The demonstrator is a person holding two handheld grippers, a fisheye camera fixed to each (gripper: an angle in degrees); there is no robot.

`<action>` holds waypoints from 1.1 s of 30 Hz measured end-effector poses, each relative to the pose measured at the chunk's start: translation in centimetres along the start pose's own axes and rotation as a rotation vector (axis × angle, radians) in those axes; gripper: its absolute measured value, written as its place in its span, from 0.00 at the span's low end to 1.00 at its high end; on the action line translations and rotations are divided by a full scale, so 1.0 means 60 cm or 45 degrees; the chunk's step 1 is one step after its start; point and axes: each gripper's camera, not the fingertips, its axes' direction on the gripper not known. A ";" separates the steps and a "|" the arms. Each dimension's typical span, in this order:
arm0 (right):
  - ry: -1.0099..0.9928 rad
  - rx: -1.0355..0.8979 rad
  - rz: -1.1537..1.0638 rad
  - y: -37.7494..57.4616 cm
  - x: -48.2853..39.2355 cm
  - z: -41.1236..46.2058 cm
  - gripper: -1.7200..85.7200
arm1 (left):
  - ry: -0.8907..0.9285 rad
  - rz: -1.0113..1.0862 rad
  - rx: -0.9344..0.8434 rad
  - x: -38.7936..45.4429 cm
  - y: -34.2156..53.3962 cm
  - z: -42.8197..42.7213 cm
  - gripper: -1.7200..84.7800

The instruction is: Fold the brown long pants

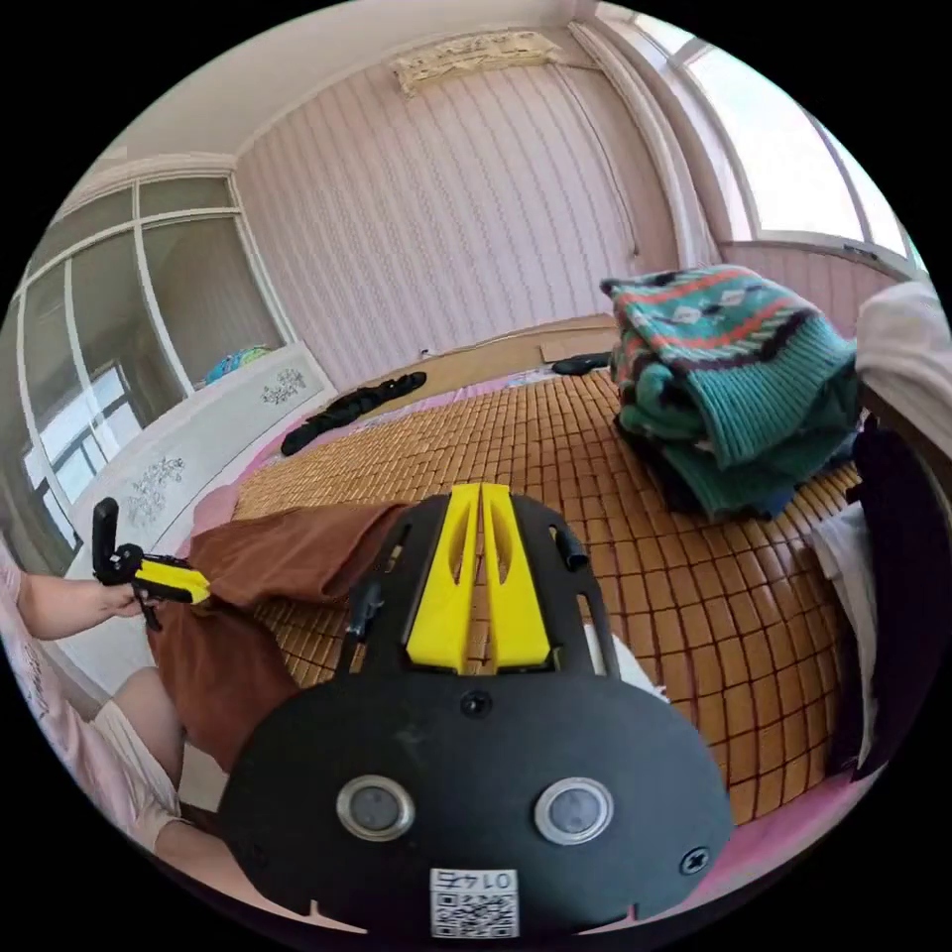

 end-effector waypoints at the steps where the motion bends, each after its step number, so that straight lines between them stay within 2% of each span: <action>1: -0.094 -0.058 0.119 0.013 0.044 0.003 0.03 | 0.002 0.049 -0.051 0.022 0.010 0.028 0.03; 2: -0.219 -0.104 0.230 0.022 0.080 0.008 0.03 | 0.000 0.102 -0.092 0.043 0.014 0.051 0.04; 4: -0.353 -0.123 0.274 0.024 0.101 0.014 0.04 | 0.000 0.182 -0.113 0.065 0.009 0.067 0.04; 9: -0.353 -0.456 0.195 0.003 0.088 0.084 0.04 | -0.008 0.329 0.007 0.082 -0.069 0.053 0.06; 11: -0.441 -0.596 0.092 -0.003 0.063 0.127 0.04 | -0.054 0.340 0.048 0.067 -0.130 0.083 0.07; 13: -0.413 -0.681 0.045 -0.007 0.047 0.153 0.06 | -0.104 0.331 0.063 0.047 -0.177 0.122 0.08; 16: -0.220 -0.787 0.010 -0.008 0.038 0.185 0.15 | -0.052 0.207 0.013 0.005 -0.258 0.200 0.13; 19: -0.188 -0.810 -0.013 -0.011 0.036 0.202 0.17 | -0.055 0.139 -0.110 -0.020 -0.316 0.287 0.16; 22: -0.174 -0.820 -0.042 -0.012 0.042 0.208 0.15 | -0.054 0.125 -0.264 -0.024 -0.330 0.362 0.14; 24: -0.223 -0.817 -0.008 -0.014 0.055 0.209 0.14 | -0.038 0.088 -0.198 -0.030 -0.322 0.363 0.09; 25: -0.264 -0.820 0.009 -0.016 0.062 0.208 0.14 | -0.009 0.085 -0.190 -0.030 -0.317 0.361 0.03; 27: -0.343 -0.797 0.009 -0.020 0.068 0.204 0.13 | -0.033 0.132 -0.178 -0.015 -0.312 0.343 0.02; 29: -0.422 -0.801 0.002 -0.023 0.069 0.204 0.13 | -0.200 0.262 0.159 0.032 -0.275 0.265 0.02; 31: -0.407 -0.852 0.004 -0.022 0.070 0.216 0.13 | -0.260 0.355 0.289 0.056 -0.233 0.247 0.02; 33: -0.355 -0.883 -0.002 -0.022 0.069 0.226 0.11 | -0.250 0.372 0.065 0.060 -0.220 0.280 0.03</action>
